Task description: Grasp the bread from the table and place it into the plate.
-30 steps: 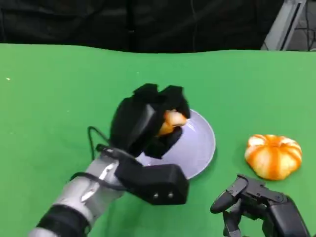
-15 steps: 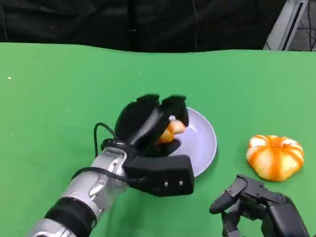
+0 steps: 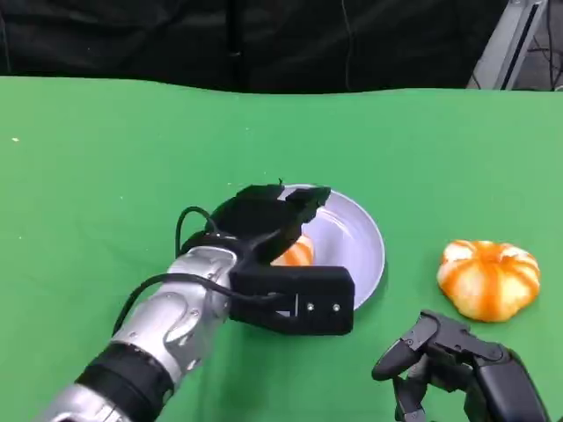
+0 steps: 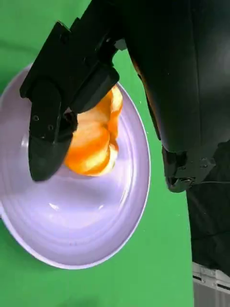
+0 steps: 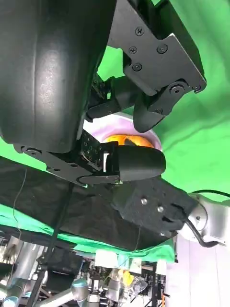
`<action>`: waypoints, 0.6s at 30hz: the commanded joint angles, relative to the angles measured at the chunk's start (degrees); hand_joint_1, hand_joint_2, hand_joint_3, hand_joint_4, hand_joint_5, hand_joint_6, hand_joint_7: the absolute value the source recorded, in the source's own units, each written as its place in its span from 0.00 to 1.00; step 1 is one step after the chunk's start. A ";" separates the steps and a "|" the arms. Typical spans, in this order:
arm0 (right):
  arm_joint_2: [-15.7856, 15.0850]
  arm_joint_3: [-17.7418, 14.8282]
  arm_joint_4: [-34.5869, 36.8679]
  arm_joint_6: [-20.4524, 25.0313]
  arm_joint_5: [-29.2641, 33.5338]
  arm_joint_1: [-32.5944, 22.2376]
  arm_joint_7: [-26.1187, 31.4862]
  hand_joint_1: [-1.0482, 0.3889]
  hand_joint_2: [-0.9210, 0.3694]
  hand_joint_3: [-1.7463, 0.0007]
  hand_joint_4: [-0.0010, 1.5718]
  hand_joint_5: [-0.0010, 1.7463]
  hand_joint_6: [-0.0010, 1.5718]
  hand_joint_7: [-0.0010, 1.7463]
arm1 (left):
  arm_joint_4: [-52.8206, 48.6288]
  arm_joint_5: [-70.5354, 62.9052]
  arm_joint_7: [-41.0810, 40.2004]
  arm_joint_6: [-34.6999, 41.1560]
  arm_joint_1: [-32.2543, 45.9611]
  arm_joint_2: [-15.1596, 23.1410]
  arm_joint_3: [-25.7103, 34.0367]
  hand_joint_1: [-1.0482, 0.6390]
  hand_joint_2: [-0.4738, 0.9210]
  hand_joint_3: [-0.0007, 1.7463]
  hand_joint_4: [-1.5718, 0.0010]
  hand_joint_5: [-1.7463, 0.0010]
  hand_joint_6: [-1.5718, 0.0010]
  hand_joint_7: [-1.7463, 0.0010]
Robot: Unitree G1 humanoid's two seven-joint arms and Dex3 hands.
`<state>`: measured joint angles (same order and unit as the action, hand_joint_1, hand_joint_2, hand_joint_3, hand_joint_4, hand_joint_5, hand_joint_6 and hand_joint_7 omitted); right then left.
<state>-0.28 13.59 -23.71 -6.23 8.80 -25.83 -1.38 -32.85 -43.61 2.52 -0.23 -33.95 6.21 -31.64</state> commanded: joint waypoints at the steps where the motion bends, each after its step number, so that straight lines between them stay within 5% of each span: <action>1: -0.01 -0.04 -0.62 0.42 -0.02 -0.22 0.59 0.75 0.36 0.29 0.44 0.96 0.46 0.77 | 6.58 3.36 0.32 -4.14 3.70 5.27 3.11 0.07 1.00 0.42 1.00 1.00 1.00 1.00; 5: -0.08 0.15 -0.61 0.54 0.08 -0.08 0.76 0.75 0.35 0.30 0.44 0.96 0.46 0.77 | 8.59 4.30 0.63 -5.24 4.86 6.50 3.87 0.07 1.00 0.42 1.00 1.00 1.00 1.00; 9: -0.26 -0.01 -0.03 -0.48 0.17 -0.13 1.14 0.74 0.34 0.32 0.44 0.96 0.46 0.77 | 19.13 14.96 -0.38 -14.11 16.64 11.58 12.53 0.16 1.00 0.34 0.92 0.95 0.91 0.96; 14: -0.99 -0.58 -0.09 -0.38 0.18 0.13 0.74 0.74 0.35 0.30 0.45 0.96 0.45 0.77 | 21.95 19.54 -0.92 -19.49 22.45 11.88 16.30 0.20 1.00 0.31 0.87 0.91 0.86 0.95; 18: -1.27 -1.45 -0.29 -0.23 -0.86 0.03 0.01 0.74 0.36 0.29 0.45 0.96 0.46 0.77 | 25.08 27.91 -3.32 -27.41 31.49 9.75 21.28 0.31 1.00 0.22 0.82 0.55 0.67 0.91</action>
<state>-0.68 13.04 -23.65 -6.19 8.94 -25.51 -1.05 -9.74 -20.07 0.81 -23.63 -6.97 16.88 -13.16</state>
